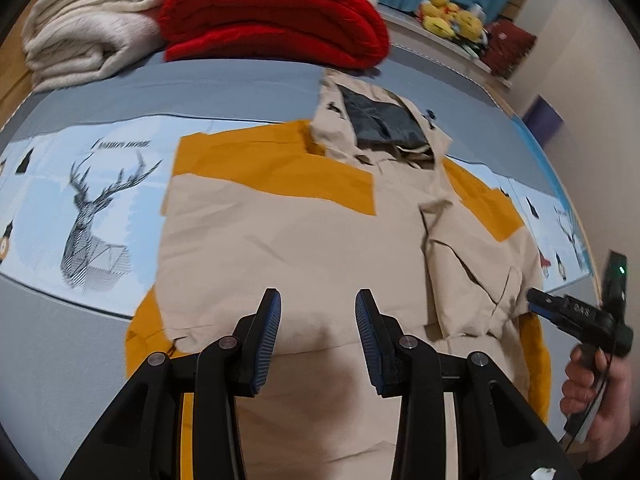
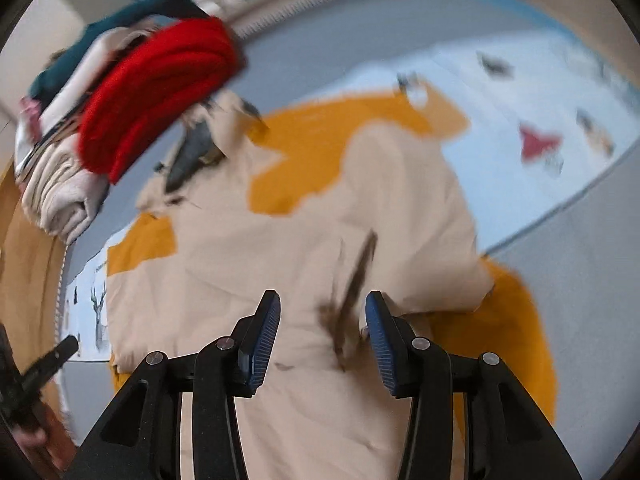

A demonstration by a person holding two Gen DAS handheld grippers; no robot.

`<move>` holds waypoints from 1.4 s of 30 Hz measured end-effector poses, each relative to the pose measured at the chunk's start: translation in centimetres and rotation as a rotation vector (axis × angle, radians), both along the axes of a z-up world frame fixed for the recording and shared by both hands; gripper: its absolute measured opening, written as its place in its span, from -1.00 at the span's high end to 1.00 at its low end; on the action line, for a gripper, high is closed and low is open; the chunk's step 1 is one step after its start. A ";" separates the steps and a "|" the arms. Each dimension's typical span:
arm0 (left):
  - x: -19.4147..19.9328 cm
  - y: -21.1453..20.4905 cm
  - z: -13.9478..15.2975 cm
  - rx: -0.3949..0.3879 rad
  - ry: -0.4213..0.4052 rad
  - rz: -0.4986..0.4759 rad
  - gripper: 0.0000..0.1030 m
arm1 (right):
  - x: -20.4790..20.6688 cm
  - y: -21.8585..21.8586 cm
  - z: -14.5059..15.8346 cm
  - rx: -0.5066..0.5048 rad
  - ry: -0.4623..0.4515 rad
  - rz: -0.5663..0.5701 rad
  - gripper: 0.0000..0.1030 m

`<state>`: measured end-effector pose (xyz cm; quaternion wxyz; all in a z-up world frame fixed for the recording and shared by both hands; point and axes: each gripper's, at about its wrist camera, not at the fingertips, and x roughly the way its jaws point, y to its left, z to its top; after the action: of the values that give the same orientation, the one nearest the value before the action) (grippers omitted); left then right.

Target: Fold large clothes

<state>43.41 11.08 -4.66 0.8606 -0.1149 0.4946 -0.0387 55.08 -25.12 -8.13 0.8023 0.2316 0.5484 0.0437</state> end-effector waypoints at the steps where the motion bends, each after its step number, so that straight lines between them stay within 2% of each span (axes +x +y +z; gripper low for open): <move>1: 0.0 -0.3 -0.1 0.004 -0.001 -0.006 0.31 | 0.3 -0.2 -0.5 0.016 0.010 0.008 0.10; 6: 0.2 -1.5 -0.6 0.008 0.004 -0.021 0.31 | 1.2 0.2 -1.5 0.027 0.007 0.011 0.10; 10: 0.3 -2.1 -0.7 -0.004 -0.005 -0.037 0.31 | 1.4 0.5 -3.2 0.069 0.064 0.000 0.11; 13: 0.2 -3.1 -0.6 -0.008 -0.015 -0.072 0.31 | 1.3 0.7 -3.2 0.057 0.063 0.010 0.32; 18: 0.1 -4.3 -0.6 -0.008 -0.021 -0.114 0.31 | 1.3 1.3 -2.4 0.039 0.031 0.032 0.33; 20: 0.1 -4.7 -0.6 -0.015 -0.021 -0.130 0.31 | 1.4 1.5 -2.9 0.022 0.049 0.043 0.34; 21: 0.1 -4.9 -0.6 -0.017 -0.022 -0.139 0.31 | 1.3 1.4 -3.1 0.027 0.056 0.031 0.41; 22: 0.0 -5.1 -0.7 -0.021 -0.025 -0.146 0.31 | 1.3 1.5 -3.1 0.036 0.054 0.024 0.73; 24: -0.1 -5.6 -0.6 -0.041 -0.023 -0.167 0.31 | 1.3 2.1 -1.9 0.070 -0.006 0.042 0.85; 25: -0.1 -5.8 -0.6 -0.052 -0.023 -0.174 0.31 | 1.2 3.1 -0.4 0.101 -0.076 0.087 0.91; 28: -0.3 -6.9 -0.5 -0.122 -0.024 -0.214 0.26 | 0.4 6.0 3.2 0.211 -0.235 0.226 0.92; 30: -0.5 -7.8 -0.4 -0.169 -0.033 -0.252 0.12 | -0.3 8.1 4.8 0.286 -0.299 0.326 0.92; 31: -0.5 -8.4 -0.3 -0.199 -0.038 -0.278 0.06 | -0.6 8.8 5.2 0.304 -0.311 0.357 0.92; 33: -0.7 -9.7 -0.3 -0.242 -0.037 -0.331 -0.21 | -1.3 10.6 5.7 0.322 -0.332 0.413 0.92; 35: -0.8 -10.9 -0.4 -0.241 -0.042 -0.368 -0.23 | -1.6 12.0 5.5 0.335 -0.323 0.436 0.92; 39: -0.8 -11.9 -0.6 -0.177 -0.076 -0.350 -0.22 | -1.7 13.5 5.0 0.367 -0.306 0.453 0.92; 40: -0.7 -11.9 -0.6 -0.159 -0.081 -0.337 -0.21 | -1.8 13.6 5.1 0.369 -0.306 0.460 0.92; 41: -0.6 -11.8 -0.7 -0.144 -0.086 -0.324 0.02 | -2.0 13.8 5.1 0.368 -0.307 0.465 0.91; 42: -0.5 -11.5 -0.7 -0.137 -0.086 -0.309 0.50 | -2.0 13.8 5.2 0.365 -0.308 0.463 0.88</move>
<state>42.90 -0.40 -5.36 0.8549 -0.0940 0.4656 -0.2087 53.06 -11.30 -2.97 0.7897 0.2315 0.4419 0.3571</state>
